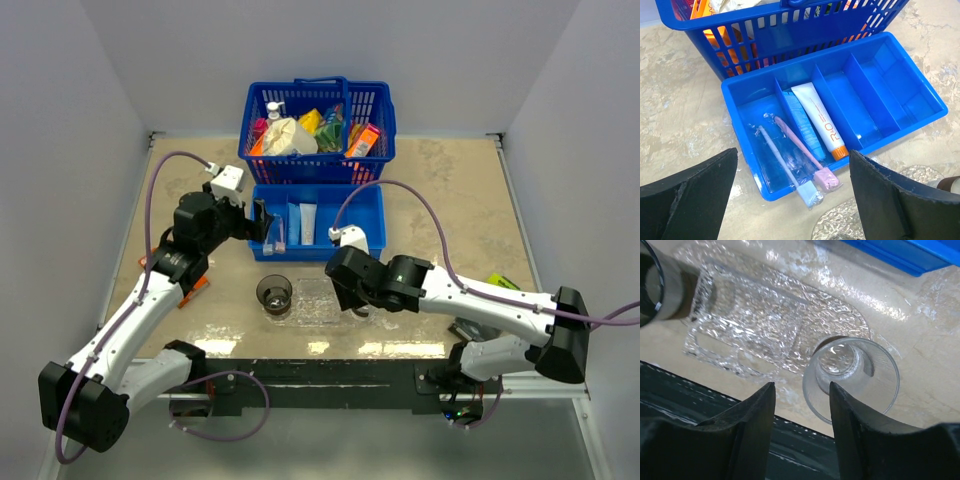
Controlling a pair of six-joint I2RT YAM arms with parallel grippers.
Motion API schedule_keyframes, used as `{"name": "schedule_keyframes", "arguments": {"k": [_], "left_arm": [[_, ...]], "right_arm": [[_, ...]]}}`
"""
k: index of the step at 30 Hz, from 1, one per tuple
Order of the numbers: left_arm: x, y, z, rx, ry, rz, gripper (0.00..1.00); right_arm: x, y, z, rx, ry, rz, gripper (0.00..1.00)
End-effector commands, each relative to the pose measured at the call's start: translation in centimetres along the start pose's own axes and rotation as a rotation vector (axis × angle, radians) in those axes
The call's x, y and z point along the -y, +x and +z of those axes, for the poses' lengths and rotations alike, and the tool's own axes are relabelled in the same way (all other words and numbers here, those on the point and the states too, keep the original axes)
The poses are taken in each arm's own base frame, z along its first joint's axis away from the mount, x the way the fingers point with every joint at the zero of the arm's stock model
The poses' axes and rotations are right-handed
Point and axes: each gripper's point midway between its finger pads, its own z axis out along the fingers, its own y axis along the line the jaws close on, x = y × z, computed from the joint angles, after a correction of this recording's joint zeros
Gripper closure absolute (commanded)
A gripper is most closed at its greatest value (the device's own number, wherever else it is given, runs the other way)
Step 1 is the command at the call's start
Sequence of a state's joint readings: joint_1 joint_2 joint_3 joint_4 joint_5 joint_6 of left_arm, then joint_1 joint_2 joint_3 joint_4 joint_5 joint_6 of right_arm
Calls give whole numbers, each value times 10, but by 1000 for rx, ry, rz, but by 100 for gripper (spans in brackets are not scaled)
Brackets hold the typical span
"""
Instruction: Prepare toiletry sets of a toothbrush and toothpaste on the tray
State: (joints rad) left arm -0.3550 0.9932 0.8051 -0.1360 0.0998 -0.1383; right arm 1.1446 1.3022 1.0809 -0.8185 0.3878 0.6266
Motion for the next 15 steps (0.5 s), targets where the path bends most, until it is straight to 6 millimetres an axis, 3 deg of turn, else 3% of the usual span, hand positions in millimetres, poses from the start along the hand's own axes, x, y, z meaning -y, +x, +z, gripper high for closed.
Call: {"name": "schedule_keyframes", "arguments": {"k": [1, 6, 15], "left_arm": [[2, -10, 0, 40, 3, 1, 4], [4, -13, -2, 48, 13, 1, 4], [4, -15, -4, 57, 12, 3, 4]], "right_arm": [[-2, -30, -10, 98, 40, 232, 50], [-4, -27, 2, 84, 34, 359, 50], [22, -28, 22, 55, 61, 510, 53]]}}
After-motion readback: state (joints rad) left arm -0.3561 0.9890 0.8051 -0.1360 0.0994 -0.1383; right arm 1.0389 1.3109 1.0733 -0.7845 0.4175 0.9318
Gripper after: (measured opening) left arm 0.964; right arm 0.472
